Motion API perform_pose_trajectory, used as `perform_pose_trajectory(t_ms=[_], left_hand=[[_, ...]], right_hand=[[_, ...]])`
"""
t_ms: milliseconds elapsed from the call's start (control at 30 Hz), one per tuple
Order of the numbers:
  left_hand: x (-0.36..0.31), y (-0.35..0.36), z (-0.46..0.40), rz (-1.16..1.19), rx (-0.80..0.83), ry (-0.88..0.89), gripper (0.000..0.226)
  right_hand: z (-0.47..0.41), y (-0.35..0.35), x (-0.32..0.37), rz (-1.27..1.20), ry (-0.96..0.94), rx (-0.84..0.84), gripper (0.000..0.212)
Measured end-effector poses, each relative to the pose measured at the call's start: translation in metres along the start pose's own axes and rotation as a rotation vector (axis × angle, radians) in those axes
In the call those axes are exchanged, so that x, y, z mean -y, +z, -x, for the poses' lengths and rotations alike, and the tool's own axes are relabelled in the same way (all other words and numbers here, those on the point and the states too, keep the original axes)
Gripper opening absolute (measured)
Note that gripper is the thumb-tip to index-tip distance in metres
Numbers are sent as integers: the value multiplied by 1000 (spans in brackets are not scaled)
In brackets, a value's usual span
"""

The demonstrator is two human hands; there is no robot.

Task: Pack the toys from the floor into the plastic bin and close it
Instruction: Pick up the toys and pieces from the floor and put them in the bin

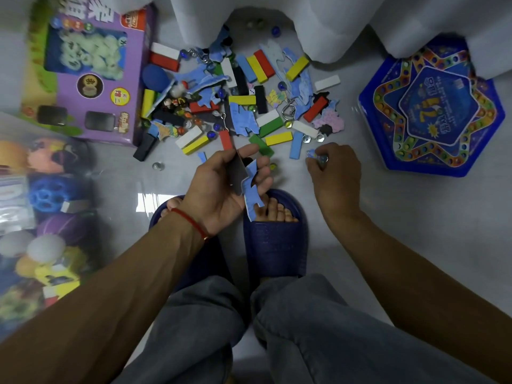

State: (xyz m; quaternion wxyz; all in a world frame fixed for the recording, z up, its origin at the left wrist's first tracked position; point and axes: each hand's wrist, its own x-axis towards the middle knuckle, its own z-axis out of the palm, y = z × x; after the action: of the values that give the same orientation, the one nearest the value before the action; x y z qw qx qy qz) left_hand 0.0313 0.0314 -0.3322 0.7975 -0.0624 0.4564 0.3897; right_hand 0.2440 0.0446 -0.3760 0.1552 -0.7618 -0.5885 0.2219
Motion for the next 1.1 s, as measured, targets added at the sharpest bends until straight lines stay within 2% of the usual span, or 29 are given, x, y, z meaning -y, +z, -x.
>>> perform_pose_trajectory(t_ms=[133,267,367,500,633,700,733,833,867,933,1000,1033,1100], left_hand=[[-2,-1,-1,-22,-11,2,40],[0,-2,-1,-26,-17,3,40],[3,-1,-1,-37,-6,0,39],[2,0,-2,-27,3,2,38],[3,3,-5,-87,-16,9,38],[5,4,-7,-131,-34,24,37],[6,5,-7,-141,-40,29,36],[5,6,-4,-137,-17,-14,38],[4,4,-3,-129,-5,-35,42],[-1,-2,-2,-90,-16,-33,45],[-6,-10,-2,-50,-47,-4,45],[-8,-14,-2,-37,-61,6,48],[-11,-21,0,-16,-65,10,53]], right_hand=[[5,9,-6,177,-258,-1,17],[1,3,-8,179,-301,1,15],[1,-2,-4,91,-204,-40,15],[-1,-13,-4,-47,72,-43,11],[5,-33,17,-523,338,81,14],[13,-43,44,-761,349,193,16],[16,-48,59,-797,295,265,14],[22,-52,92,-611,28,484,13],[21,-51,97,-577,-17,500,16],[15,-47,95,-536,-51,389,19],[6,-41,82,-355,-113,242,17],[3,-35,74,-253,-145,252,15],[6,-22,60,-48,-193,378,24]])
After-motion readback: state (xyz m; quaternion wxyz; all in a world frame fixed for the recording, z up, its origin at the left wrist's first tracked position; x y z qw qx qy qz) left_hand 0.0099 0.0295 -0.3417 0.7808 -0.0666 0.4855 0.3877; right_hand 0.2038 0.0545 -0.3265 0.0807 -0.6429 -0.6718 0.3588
